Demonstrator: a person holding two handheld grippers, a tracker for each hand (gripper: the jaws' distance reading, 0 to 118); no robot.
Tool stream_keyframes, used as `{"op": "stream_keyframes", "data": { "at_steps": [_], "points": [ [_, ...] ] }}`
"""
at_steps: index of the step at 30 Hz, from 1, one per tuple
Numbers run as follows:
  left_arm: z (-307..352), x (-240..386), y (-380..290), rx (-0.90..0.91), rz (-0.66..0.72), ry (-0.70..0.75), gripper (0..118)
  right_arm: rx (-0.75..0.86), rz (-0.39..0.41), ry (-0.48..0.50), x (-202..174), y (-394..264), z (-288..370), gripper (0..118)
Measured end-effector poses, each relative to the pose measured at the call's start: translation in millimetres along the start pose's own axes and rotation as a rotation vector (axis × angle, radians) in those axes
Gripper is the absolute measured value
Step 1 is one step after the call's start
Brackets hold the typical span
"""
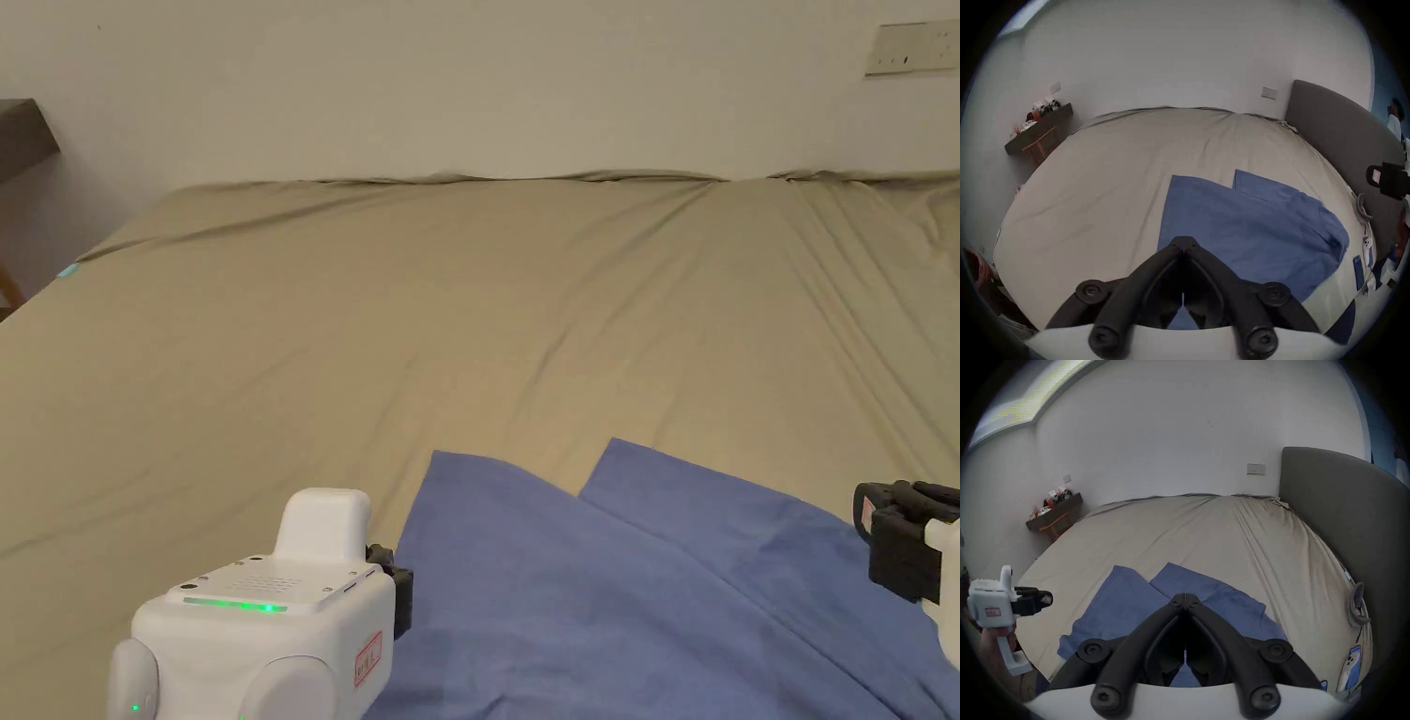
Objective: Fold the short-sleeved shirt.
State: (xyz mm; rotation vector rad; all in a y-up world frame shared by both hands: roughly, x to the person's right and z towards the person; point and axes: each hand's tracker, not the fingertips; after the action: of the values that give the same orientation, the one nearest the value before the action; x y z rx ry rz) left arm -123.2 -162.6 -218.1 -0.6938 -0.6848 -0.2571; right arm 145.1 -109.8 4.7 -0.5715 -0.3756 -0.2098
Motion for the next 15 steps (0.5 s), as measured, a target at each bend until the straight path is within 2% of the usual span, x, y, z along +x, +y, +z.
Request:
{"op": "stream_keyframes", "data": {
  "at_steps": [3,4,5,6,7,15],
  "points": [
    [-41.3,2.9,12.1,0.003,0.060,-0.088,0,-0.018,0.009,-0.012,8.6,2.4,-11.6,2],
    [-54.9,3.8,16.3,0.018,0.041,-0.083,6,-0.027,0.007,-0.020,11.7,2.9,-16.4,2],
    [-73.3,6.2,21.5,0.015,0.027,-0.073,37,-0.038,0.004,-0.030,15.8,3.6,-22.0,2],
    [-89.8,7.6,27.2,0.006,0.011,-0.065,104,-0.045,0.003,-0.039,17.3,0.9,-22.3,2],
    [-117.2,5.7,32.9,-0.022,0.008,-0.048,118,-0.059,-0.001,-0.052,21.1,0.6,-26.6,2],
    [-269.8,4.0,38.1,-0.196,-0.004,0.041,118,-0.131,-0.014,-0.101,37.7,-11.6,-49.9,2]
  ]
}}
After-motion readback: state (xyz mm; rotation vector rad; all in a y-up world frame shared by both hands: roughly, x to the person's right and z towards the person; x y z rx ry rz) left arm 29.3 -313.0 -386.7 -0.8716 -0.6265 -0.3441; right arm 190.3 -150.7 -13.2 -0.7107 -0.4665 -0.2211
